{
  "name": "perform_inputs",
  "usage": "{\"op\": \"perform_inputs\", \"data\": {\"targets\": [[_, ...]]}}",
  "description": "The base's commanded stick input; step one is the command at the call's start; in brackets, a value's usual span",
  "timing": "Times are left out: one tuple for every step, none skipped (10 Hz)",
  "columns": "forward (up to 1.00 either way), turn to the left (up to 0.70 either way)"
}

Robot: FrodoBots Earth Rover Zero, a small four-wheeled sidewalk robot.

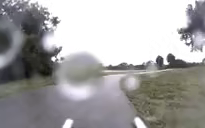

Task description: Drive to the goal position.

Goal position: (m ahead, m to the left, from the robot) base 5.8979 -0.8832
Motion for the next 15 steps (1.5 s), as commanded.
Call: {"op": "perform_inputs", "data": {"targets": [[0.7, 0.0], [0.7, 0.0], [0.7, 0.0], [0.7, 0.0], [0.7, 0.0], [0.7, 0.0], [0.7, 0.0], [0.7, 0.0], [0.7, 0.0], [0.7, 0.0], [0.7, 0.0], [0.7, 0.0], [0.7, 0.0], [0.7, 0.0], [0.7, 0.0]]}}
